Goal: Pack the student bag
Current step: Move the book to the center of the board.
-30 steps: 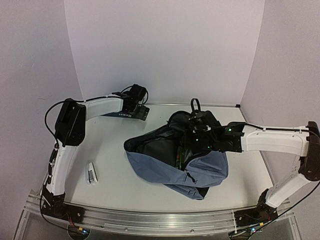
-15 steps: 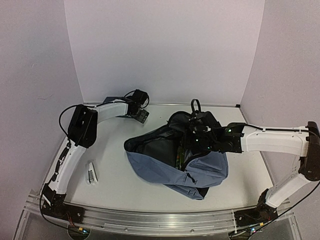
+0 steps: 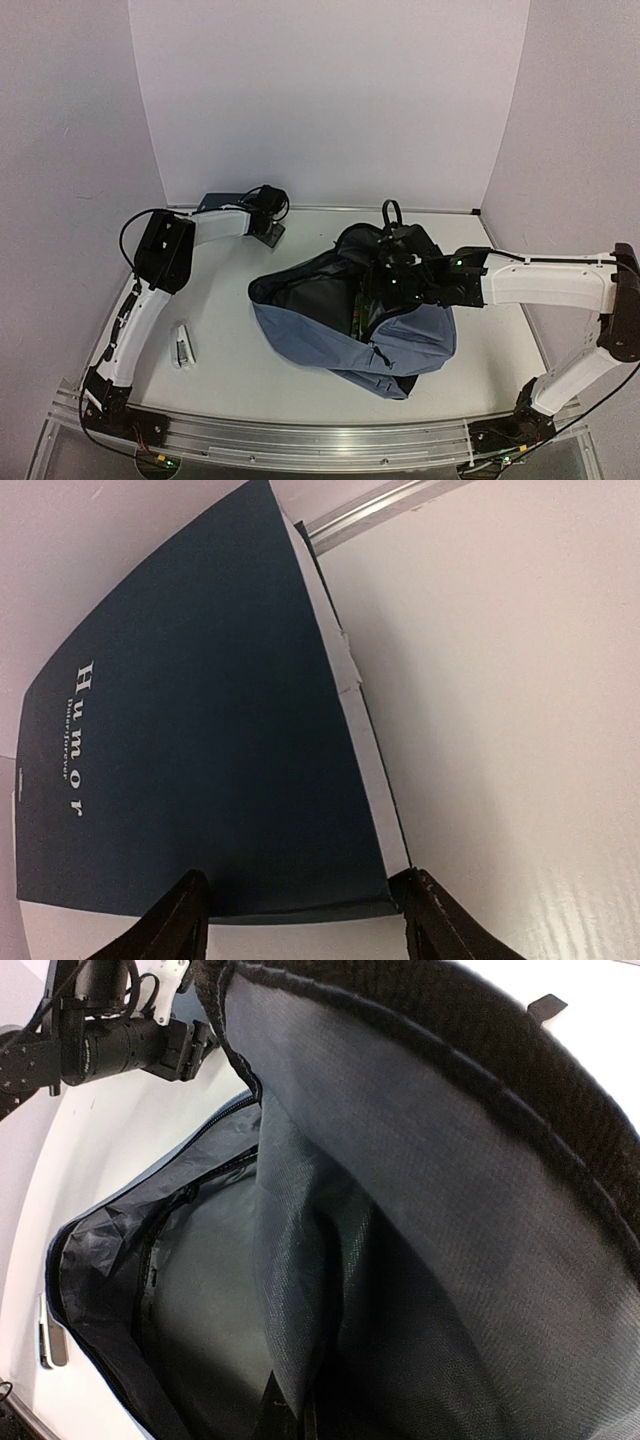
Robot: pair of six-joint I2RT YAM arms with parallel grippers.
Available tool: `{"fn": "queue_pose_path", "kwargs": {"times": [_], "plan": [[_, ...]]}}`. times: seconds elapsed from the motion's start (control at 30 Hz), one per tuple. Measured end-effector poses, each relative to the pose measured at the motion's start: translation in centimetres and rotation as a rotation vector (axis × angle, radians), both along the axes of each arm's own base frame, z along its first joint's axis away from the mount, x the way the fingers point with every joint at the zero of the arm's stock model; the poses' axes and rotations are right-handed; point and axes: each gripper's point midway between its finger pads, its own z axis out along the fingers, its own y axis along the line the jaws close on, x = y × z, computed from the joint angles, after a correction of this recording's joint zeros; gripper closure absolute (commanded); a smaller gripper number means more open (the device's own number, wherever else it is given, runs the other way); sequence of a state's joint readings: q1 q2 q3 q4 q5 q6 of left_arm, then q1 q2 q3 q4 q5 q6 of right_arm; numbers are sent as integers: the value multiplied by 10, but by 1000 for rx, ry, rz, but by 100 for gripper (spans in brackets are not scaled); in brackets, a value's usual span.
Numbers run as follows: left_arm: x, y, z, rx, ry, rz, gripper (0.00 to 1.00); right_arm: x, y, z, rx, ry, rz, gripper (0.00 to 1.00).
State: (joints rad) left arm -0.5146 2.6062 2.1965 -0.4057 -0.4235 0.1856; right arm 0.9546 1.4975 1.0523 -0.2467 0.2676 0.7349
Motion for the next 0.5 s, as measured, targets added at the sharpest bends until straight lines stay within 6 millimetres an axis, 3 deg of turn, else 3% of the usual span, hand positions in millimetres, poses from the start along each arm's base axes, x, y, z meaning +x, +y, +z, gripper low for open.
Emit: {"fn": "queue_pose_path", "kwargs": {"times": [0.3,0.5], "plan": [[-28,38,2,41,1,58,43,0,0,0,0,1,1,100],[-49,50,16,15,12,87,34,0,1,-2,-2,3,2,100]]}}
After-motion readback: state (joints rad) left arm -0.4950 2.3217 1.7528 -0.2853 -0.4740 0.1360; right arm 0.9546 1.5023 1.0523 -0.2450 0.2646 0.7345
